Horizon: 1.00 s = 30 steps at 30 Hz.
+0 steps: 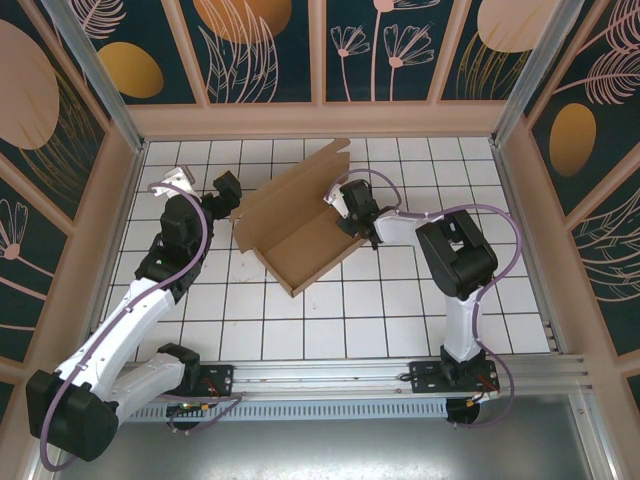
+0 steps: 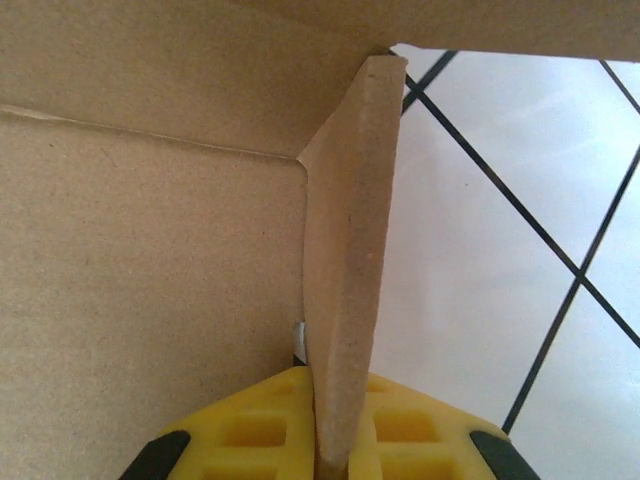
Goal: Fold the paper box
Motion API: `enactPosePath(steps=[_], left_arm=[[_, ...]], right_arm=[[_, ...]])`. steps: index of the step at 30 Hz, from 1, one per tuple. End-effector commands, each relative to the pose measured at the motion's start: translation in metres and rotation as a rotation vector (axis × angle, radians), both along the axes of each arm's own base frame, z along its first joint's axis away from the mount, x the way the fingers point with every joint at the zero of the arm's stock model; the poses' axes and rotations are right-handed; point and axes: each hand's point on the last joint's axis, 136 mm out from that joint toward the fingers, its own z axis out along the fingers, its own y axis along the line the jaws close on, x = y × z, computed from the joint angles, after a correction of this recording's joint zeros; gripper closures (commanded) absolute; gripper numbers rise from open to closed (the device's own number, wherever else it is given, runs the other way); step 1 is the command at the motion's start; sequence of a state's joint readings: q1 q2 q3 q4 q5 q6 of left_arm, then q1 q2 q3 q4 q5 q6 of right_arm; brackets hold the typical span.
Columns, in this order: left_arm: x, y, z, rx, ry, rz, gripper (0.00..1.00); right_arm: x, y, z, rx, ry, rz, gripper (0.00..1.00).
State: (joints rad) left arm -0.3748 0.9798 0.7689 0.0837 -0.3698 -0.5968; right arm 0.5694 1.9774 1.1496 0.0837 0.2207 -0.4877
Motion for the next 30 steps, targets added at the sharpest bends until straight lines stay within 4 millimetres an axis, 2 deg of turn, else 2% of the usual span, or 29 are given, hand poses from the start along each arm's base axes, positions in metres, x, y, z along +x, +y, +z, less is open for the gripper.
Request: enactPosePath(steps=[1, 4, 5, 7, 10, 14, 16, 18, 19, 22, 24, 26, 28, 30], left_arm=[[-0.003, 0.001, 0.010, -0.021, -0.021, -0.001, 0.01], [-0.003, 0.001, 0.010, -0.022, -0.023, 0.000, 0.01], [-0.003, 0.001, 0.011, -0.022, -0.024, 0.001, 0.01], [-0.003, 0.001, 0.009, -0.020, -0.020, 0.001, 0.01], [-0.002, 0.001, 0.007, -0.022, -0.017, 0.003, 0.01], [0.001, 0.004, 0.001, -0.026, -0.015, 0.024, 0.01], [0.002, 0.005, -0.003, -0.018, -0.024, 0.034, 0.01], [0.003, 0.003, -0.007, -0.002, -0.035, 0.017, 0.01], [0.003, 0.000, -0.007, 0.005, -0.047, 0.001, 0.01], [0.001, -0.003, -0.005, 0.025, -0.079, -0.027, 0.01], [0.000, -0.005, -0.004, 0.055, -0.092, -0.047, 0.01], [-0.001, -0.012, -0.002, 0.085, -0.100, -0.091, 0.02], [-0.003, -0.020, 0.002, 0.115, -0.119, -0.148, 0.08], [-0.009, -0.021, 0.006, 0.125, -0.158, -0.164, 0.13]], right_arm=[[0.005, -0.028, 0.003, -0.067, -0.036, -0.117, 0.90], [0.007, -0.025, 0.005, 0.035, 0.024, -0.219, 0.81], [0.011, -0.038, 0.005, 0.097, 0.058, -0.292, 0.75], [0.005, -0.046, 0.002, 0.196, 0.114, -0.395, 0.69], [-0.015, -0.051, -0.001, 0.336, 0.177, -0.497, 0.67], [-0.042, -0.043, 0.007, 0.478, 0.241, -0.517, 0.61], [-0.050, -0.036, 0.023, 0.570, 0.242, -0.480, 0.51], [-0.052, -0.036, 0.047, 0.651, 0.185, -0.470, 0.31], [-0.053, -0.035, 0.058, 0.671, 0.157, -0.446, 0.29], [-0.062, -0.031, 0.115, 0.766, 0.006, -0.287, 0.31], [-0.066, -0.039, 0.153, 0.841, -0.128, -0.162, 0.34], [-0.066, -0.052, 0.178, 0.879, -0.243, -0.052, 0.34], [-0.068, -0.063, 0.197, 0.854, -0.388, 0.085, 0.34], [-0.062, -0.076, 0.205, 0.809, -0.471, 0.178, 0.33]])
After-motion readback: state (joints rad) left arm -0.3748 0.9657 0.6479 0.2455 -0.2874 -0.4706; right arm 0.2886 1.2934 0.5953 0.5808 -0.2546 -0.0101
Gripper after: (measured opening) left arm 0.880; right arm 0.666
